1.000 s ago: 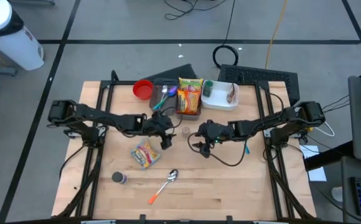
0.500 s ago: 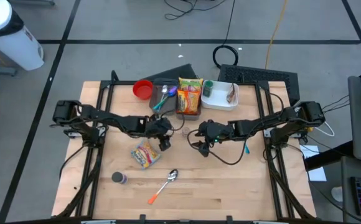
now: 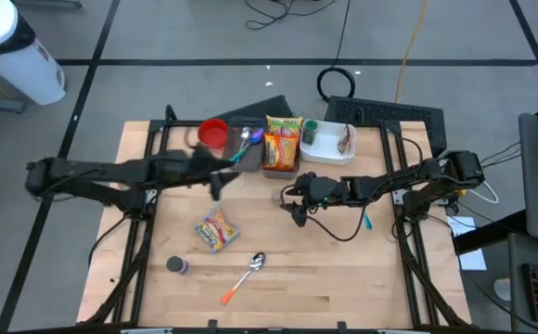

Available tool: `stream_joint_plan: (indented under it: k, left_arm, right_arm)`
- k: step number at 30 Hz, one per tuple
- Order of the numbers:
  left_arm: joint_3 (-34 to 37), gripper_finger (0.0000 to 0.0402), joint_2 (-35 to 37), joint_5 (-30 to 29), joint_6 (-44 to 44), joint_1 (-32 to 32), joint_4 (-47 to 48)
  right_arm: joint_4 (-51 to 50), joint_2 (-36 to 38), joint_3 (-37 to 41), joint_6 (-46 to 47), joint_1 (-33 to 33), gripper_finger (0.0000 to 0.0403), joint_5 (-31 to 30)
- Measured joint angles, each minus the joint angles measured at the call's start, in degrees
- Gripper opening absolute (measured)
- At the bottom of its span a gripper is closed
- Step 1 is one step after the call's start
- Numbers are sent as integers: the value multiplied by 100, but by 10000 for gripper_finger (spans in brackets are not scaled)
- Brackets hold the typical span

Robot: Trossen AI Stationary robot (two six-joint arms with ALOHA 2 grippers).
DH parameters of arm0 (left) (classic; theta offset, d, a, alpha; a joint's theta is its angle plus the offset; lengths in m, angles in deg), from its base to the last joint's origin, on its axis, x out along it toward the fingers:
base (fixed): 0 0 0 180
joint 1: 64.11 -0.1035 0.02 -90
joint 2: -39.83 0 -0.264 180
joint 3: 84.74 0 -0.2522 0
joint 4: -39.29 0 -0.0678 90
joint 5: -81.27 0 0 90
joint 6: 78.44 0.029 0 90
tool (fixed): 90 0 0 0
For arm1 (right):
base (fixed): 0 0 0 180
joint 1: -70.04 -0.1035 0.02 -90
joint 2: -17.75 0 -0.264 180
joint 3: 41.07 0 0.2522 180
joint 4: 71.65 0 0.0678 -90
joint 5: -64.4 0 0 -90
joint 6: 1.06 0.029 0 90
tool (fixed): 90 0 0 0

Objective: Pick & Place Food Item
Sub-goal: Put the brown seasoning bottle into the white bin

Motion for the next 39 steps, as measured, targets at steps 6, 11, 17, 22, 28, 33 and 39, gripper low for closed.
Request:
stream_joint_plan:
  k: [6,11,17,22,28,33,39]
  left_arm:
    - [1202,227,1758,-15,-280,63,-755]
    - [1940,227,2153,-382,-261,240,-838]
    - [2606,227,1783,-627,22,328,-1377]
    - [2869,227,1185,-602,1005,328,-2328]
    - [2906,227,156,-586,1431,324,-2800]
    - [2906,227,-708,-581,1392,323,-3385]
    - [2860,228,-1601,45,1183,323,-4202]
  right_arm:
    - [124,0,0,145,52,254,2]
    - [197,0,2,276,72,254,3]
    - [199,0,2,477,83,254,-7]
    - [196,0,2,603,83,254,-15]
    - [165,0,2,667,85,254,-160]
    - [162,0,2,667,85,254,-168]
    - [162,0,2,689,85,254,-168]
